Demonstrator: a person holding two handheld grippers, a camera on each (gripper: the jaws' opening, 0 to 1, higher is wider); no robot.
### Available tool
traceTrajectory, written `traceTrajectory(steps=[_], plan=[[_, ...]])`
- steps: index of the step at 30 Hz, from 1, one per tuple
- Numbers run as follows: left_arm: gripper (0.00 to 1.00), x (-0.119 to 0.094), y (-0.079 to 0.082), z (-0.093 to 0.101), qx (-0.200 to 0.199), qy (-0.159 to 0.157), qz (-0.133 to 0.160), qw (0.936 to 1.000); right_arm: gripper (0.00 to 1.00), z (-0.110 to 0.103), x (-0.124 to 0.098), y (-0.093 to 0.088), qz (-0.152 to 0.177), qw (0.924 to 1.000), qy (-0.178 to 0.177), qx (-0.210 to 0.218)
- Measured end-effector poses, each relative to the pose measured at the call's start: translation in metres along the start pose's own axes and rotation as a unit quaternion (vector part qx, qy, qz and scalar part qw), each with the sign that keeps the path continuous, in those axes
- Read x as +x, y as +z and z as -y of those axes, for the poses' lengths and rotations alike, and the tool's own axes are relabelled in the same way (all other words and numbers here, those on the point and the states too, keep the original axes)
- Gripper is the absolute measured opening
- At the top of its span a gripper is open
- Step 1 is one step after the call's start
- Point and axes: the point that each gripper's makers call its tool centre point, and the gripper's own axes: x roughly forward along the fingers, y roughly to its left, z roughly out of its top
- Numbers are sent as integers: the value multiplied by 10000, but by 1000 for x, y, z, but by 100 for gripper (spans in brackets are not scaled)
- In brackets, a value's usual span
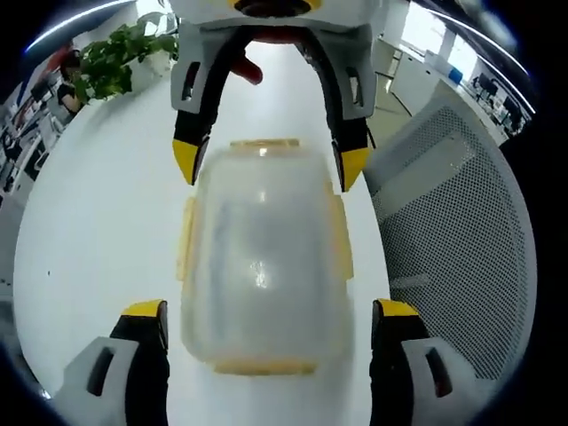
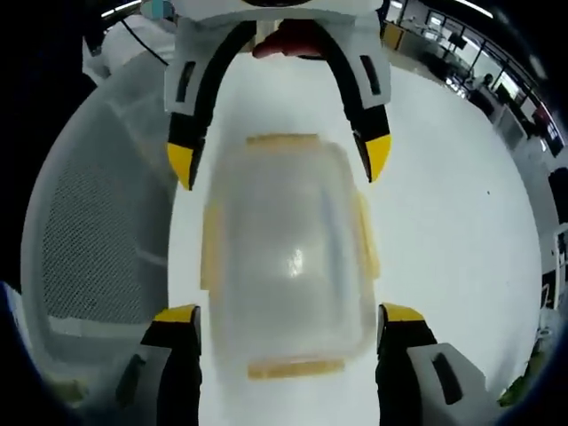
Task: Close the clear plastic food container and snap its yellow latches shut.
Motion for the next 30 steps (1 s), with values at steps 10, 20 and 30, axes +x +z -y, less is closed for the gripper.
traceTrajectory(steps=[10,20,30], plan=[[94,9,-7,0,-14,-46,-210,9998,82,0,8,-1,-54,9998,181,-28],[90,19,-1,-5,152,68,-289,9994,83,-2,11,-7,-192,9993,179,-274],[89,20,-1,-6,154,85,-317,9993,83,-1,11,-8,-181,9995,116,-213]])
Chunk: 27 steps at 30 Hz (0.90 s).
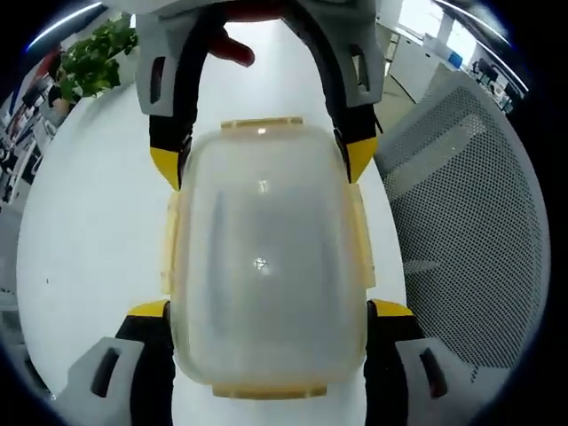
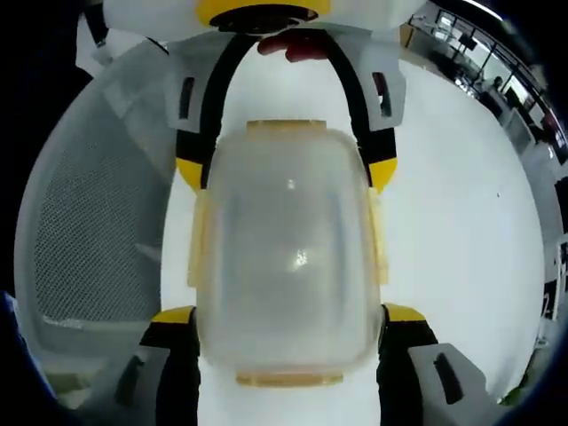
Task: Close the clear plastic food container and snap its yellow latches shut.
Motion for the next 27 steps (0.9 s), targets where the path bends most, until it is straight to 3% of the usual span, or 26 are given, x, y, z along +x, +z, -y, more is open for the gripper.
traceTrajectory(steps=[7,14,27], plan=[[89,-1,0,0,-79,57,139,9999,83,0,0,0,-23,10000,-19,2],[89,-2,-6,2,-125,73,44,9999,83,-1,4,6,-122,9999,-24,-34],[90,-8,-29,0,-148,102,-27,9998,83,1,11,29,77,10000,-36,2]])
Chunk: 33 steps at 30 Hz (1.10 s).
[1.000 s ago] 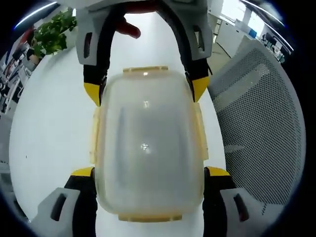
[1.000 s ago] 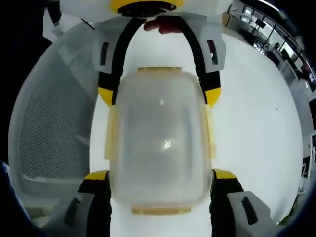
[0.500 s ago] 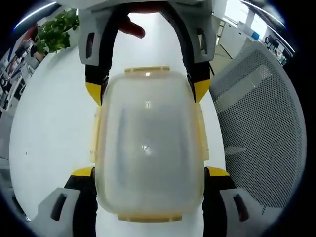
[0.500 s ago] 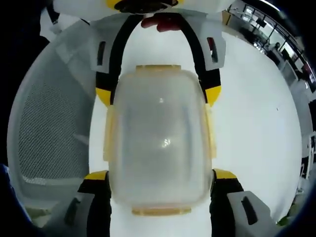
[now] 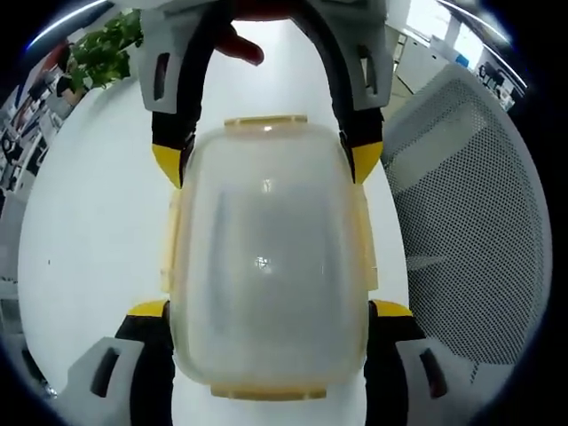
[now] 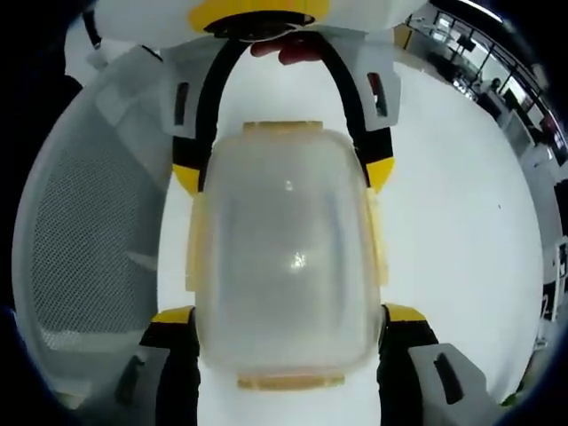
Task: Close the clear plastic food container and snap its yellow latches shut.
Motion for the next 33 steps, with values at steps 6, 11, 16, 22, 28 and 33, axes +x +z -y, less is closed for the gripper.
traceTrajectory(steps=[6,11,16,22,28,33], plan=[[90,-3,-6,-1,-29,15,32,10000,83,1,2,7,26,10000,15,-11],[90,-6,-15,-2,-43,22,-3,10000,84,2,6,17,55,10000,14,-14],[90,-10,-26,-1,-70,29,-23,10000,84,2,9,27,75,10000,20,-33],[90,-14,-38,-1,-116,38,-19,9999,84,2,13,39,88,9999,26,-66],[90,-19,-51,0,-153,48,-27,9999,84,2,18,53,79,9999,35,-103],[90,-23,-61,0,-166,51,-38,9998,84,2,21,64,104,9999,35,-114]])
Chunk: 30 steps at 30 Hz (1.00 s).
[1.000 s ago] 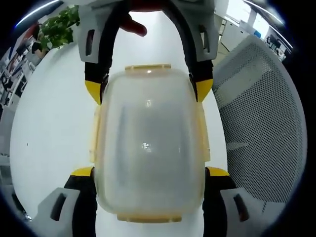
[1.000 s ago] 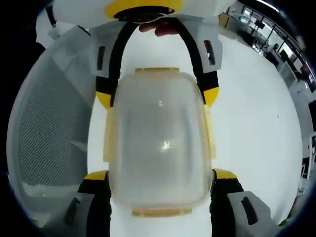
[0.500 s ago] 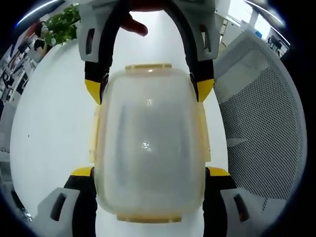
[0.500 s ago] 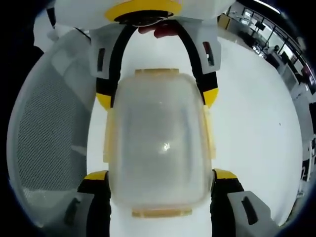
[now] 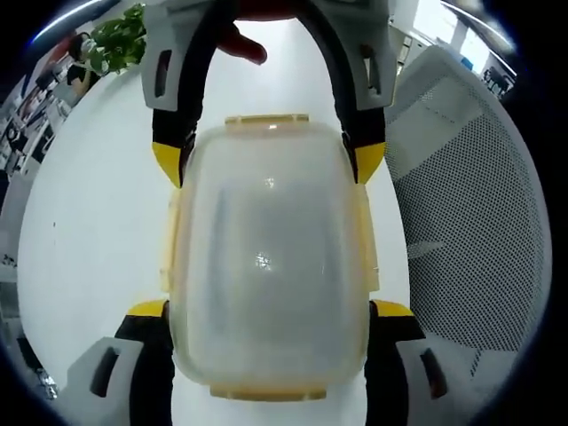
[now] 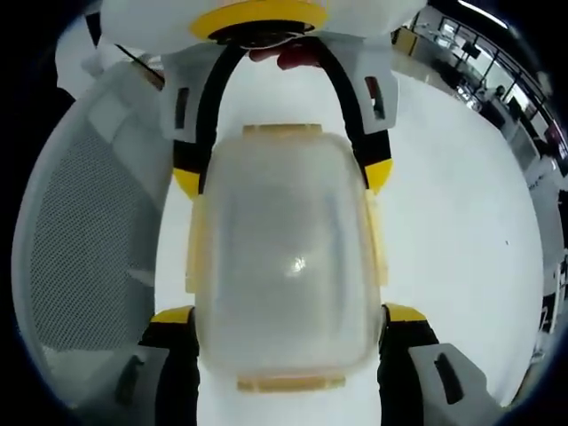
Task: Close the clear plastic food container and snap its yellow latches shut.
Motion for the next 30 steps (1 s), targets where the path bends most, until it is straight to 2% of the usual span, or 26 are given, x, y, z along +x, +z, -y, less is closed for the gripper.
traceTrajectory(steps=[11,20,26,30], plan=[[90,-8,-26,0,-38,20,-67,10000,84,0,10,25,20,10000,-10,-42],[91,-9,-27,0,-30,-5,-83,10000,84,1,10,27,127,9999,-14,-12],[91,-7,-28,-1,-10,-26,-170,9999,84,1,12,26,-54,10000,-14,-27],[91,-9,-28,-2,-30,-14,-111,9999,84,4,11,26,-11,10000,-29,-9]])
